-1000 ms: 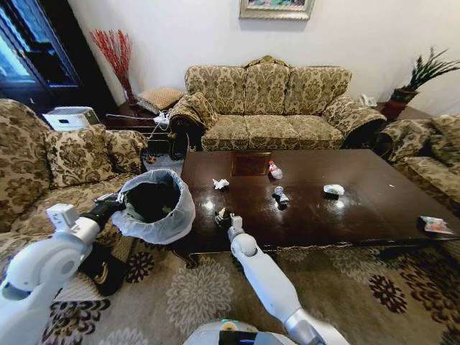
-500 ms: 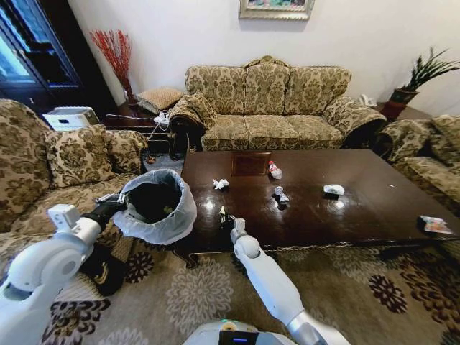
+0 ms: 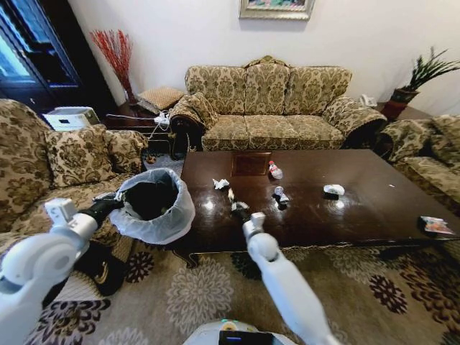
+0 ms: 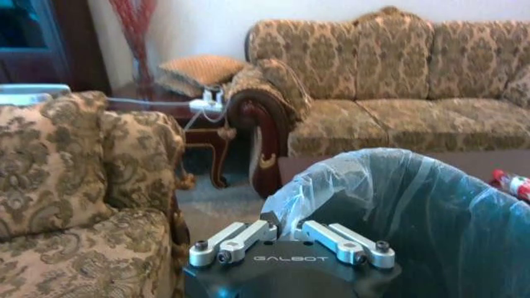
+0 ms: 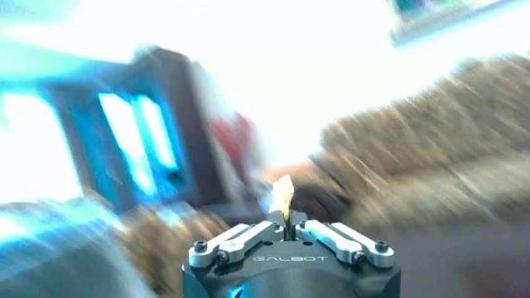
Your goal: Move to the front of the table and place the trash on the table into the trash bin.
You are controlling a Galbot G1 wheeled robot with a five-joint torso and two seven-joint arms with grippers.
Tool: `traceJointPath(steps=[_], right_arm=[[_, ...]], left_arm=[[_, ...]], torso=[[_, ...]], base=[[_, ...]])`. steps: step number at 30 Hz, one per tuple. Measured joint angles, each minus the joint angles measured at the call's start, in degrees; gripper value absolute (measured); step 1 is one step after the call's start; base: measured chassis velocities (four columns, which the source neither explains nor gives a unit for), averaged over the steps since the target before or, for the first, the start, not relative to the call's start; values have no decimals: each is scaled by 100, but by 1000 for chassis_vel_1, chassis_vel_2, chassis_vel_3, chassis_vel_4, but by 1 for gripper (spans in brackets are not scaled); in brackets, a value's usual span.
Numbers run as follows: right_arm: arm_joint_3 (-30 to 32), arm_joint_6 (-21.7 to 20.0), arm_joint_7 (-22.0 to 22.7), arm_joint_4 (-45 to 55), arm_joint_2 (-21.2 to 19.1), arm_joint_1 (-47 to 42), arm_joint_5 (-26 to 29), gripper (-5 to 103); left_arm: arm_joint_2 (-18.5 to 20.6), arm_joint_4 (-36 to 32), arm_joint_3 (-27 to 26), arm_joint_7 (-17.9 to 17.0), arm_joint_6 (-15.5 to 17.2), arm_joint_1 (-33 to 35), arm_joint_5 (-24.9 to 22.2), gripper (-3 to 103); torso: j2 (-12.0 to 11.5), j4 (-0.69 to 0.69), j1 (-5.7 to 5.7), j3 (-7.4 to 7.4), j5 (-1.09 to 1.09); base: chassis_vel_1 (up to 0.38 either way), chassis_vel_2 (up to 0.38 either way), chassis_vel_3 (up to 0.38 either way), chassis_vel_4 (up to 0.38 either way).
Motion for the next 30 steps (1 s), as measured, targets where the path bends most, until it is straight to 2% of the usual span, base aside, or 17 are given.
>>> traceJointPath(steps=[2, 4, 6, 11, 14, 19, 22, 25, 26, 28, 30], right_arm=[[-146, -13, -226, 732, -358, 186, 461, 0], [-242, -40, -278, 894, -466, 283, 592, 0], [-656, -162, -343, 1175, -746, 703, 869, 0], [-1262, -298, -357, 1065, -811, 1405, 871, 0], [-1630, -703, -272, 966, -647, 1828, 817, 0], [-1991, -936, -77, 939, -652, 1943, 580, -3], [-2027, -942, -125, 886, -672, 1906, 381, 13], [-2014, -924, -149, 871, -661, 1885, 361, 18], [-2008, -887, -169, 867, -653, 1870, 345, 28], [-2005, -867, -173, 862, -642, 1854, 310, 28], [-1994, -713, -207, 792, -597, 1806, 83, 39]], left_arm=[[362, 63, 125, -147, 35, -47, -333, 4], [444, 65, 165, -199, 37, -65, -412, 4], [583, -4, 273, -297, 38, -108, -520, 4], [589, -240, 362, -320, 38, -95, -502, 4], [569, -456, 338, -314, 37, -9, -463, 4], [531, -503, 338, -314, 18, -44, -441, 4], [504, -510, 332, -290, -1, -45, -431, 4], [492, -502, 330, -289, -36, -47, -427, 4], [477, -486, 333, -289, -58, -60, -424, 4], [467, -478, 340, -289, -66, -65, -421, 4], [442, -460, 380, -282, -73, -73, -411, 4]], torso=[[0, -2, 0, 0, 1], [0, -2, 0, 0, 1], [0, -1, 0, 0, 0], [0, 1, 0, 1, -1], [0, 1, 1, 1, 0], [0, 1, 0, 1, 0], [0, 0, 0, 1, 0], [0, 0, 0, 1, 0], [0, 0, 0, 1, 0], [0, 0, 0, 1, 0], [0, 1, 0, 1, 0]], base=[[0, 0, 0, 0], [0, 0, 0, 0], [0, 0, 0, 0], [0, 0, 0, 0], [0, 0, 0, 0], [0, 0, 0, 0], [0, 0, 0, 0], [0, 0, 0, 0], [0, 0, 0, 0], [0, 0, 0, 0], [0, 0, 0, 0]])
